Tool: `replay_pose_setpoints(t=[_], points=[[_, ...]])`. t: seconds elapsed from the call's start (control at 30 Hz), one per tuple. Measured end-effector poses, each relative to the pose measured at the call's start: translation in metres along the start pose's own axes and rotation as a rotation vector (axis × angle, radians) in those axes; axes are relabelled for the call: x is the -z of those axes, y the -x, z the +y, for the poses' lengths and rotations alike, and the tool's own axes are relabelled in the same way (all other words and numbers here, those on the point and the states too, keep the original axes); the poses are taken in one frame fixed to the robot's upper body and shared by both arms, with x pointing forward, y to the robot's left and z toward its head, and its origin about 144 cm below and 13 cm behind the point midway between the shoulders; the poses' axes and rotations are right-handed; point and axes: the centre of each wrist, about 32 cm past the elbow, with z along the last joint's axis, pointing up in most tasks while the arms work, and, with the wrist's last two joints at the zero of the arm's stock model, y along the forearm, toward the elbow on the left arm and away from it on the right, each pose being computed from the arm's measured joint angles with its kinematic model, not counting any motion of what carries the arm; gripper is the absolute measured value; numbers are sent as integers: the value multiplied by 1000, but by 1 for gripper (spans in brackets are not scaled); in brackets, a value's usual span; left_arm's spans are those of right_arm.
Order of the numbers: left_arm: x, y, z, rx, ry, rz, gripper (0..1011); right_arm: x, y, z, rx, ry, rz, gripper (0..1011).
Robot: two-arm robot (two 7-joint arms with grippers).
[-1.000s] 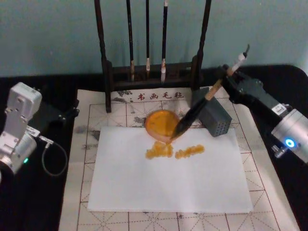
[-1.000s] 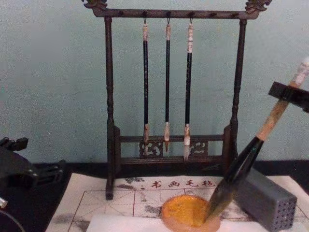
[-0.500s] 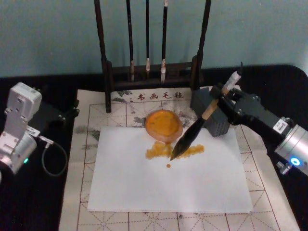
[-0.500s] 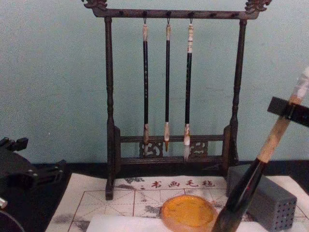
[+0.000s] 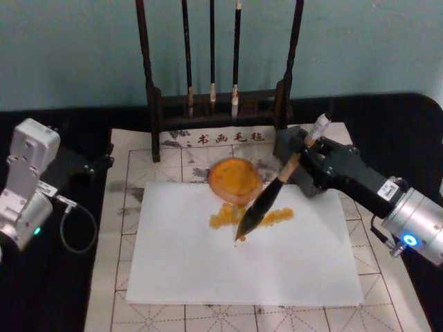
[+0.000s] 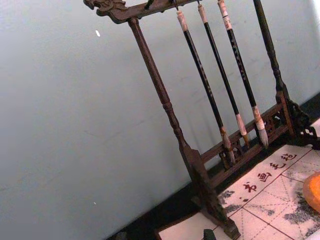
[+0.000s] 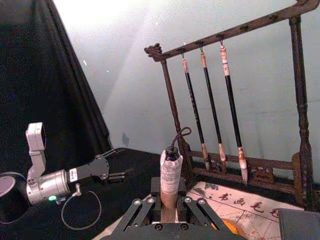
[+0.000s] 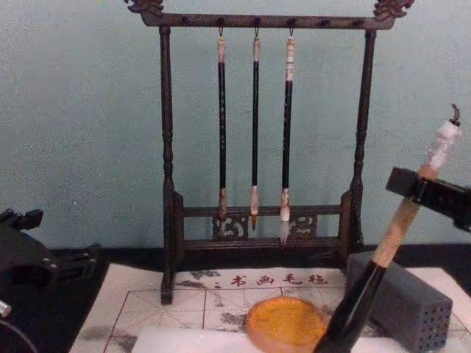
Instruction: Pick up the brush from the inkstone, write on the paper, then place the brush back to its original position.
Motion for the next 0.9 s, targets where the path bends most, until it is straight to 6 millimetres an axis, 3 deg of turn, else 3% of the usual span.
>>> replay_pose_setpoints(t=[0.9], points=[[0, 0, 0, 0, 0, 0, 1001, 10, -5, 6, 35, 13, 14, 187]])
